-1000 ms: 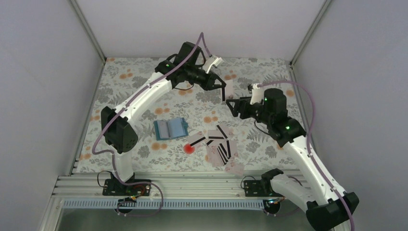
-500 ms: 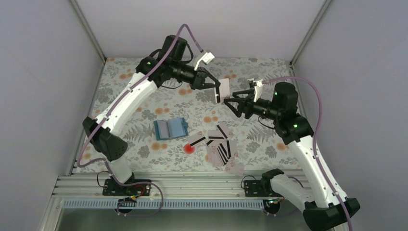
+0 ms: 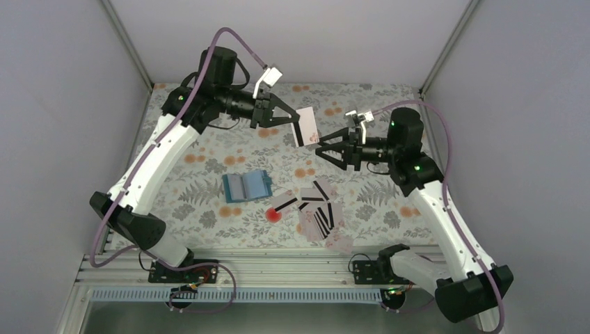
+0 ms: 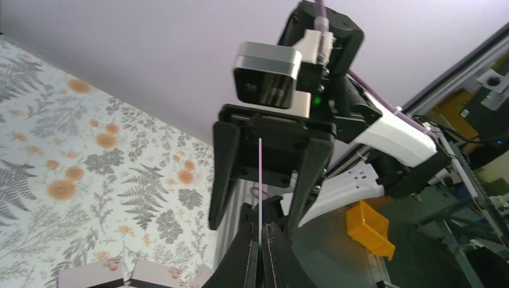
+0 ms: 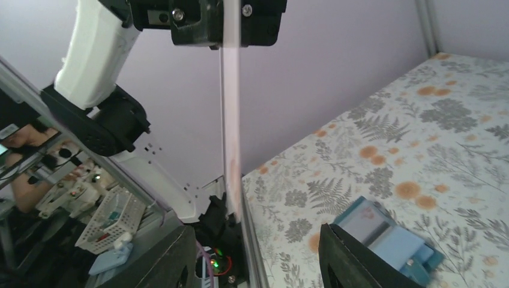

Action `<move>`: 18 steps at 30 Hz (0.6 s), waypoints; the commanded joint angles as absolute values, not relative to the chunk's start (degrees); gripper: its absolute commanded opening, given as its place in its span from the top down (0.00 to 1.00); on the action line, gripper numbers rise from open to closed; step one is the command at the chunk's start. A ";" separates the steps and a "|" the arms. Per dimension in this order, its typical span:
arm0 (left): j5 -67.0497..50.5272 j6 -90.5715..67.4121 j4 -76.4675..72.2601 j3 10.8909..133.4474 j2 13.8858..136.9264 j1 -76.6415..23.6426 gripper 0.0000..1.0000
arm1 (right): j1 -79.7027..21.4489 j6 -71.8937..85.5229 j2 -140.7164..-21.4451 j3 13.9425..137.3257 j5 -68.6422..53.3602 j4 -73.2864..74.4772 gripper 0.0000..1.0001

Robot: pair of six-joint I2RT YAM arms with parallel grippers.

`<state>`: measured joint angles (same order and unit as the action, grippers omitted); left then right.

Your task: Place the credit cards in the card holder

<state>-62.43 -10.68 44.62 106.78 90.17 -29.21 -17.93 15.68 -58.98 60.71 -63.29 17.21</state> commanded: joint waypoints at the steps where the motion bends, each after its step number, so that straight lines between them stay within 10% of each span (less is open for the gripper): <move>1: -66.53 -10.99 43.15 105.75 88.34 -29.50 0.98 | -18.59 17.18 -60.69 65.28 -69.53 13.43 0.47; 7: -68.56 -10.83 42.37 106.74 88.97 -31.41 0.98 | -19.88 17.44 -64.30 68.89 -72.48 13.45 0.52; 18: -67.57 -10.11 43.00 107.36 89.40 -31.99 0.98 | -21.74 18.49 -65.48 71.36 -75.50 13.23 0.92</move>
<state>-66.61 -10.94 43.38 106.26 89.01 -31.68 -20.75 17.98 -65.73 69.69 -73.58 14.17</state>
